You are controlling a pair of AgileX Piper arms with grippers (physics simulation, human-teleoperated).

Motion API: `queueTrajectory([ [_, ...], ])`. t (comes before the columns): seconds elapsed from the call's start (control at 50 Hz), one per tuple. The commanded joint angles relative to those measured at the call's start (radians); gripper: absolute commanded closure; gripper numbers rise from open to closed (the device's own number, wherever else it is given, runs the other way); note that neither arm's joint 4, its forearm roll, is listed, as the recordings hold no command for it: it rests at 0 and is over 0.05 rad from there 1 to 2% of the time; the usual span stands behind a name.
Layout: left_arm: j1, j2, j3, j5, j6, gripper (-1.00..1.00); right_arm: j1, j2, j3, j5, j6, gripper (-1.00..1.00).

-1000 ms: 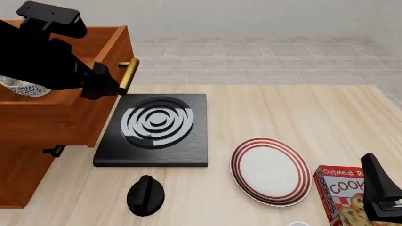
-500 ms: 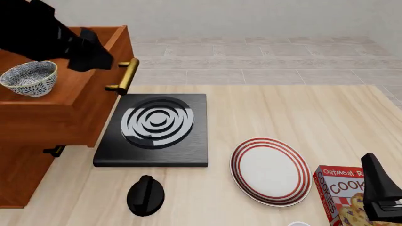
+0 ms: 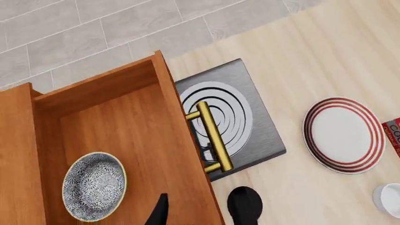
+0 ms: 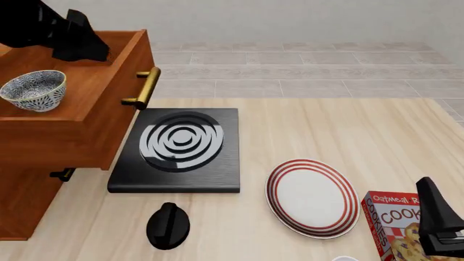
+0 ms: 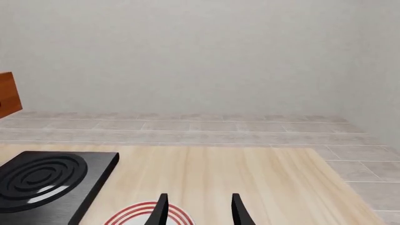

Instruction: Pick the akita bowl in the top layer of the wooden cabinet and place it on the plate.

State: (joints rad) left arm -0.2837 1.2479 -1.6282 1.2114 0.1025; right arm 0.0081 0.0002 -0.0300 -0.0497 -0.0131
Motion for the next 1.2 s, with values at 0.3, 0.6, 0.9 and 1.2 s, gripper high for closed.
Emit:
queueTrajectory([
  [0.3,0.165,0.039,-0.008,0.008,0.056,-1.0,0.002,0.0,0.0,0.001,-0.004,-1.0],
  [0.6,0.233,0.065,-0.007,0.008,0.098,-1.0,0.002,0.0,0.001,0.0,-0.002,-1.0],
  [0.9,0.269,0.1,-0.017,0.008,0.127,-1.0,-0.001,0.0,0.001,-0.001,0.001,-1.0],
  [1.2,0.285,0.141,-0.024,-0.003,0.138,-1.0,-0.004,0.0,0.002,-0.001,0.006,-1.0],
])
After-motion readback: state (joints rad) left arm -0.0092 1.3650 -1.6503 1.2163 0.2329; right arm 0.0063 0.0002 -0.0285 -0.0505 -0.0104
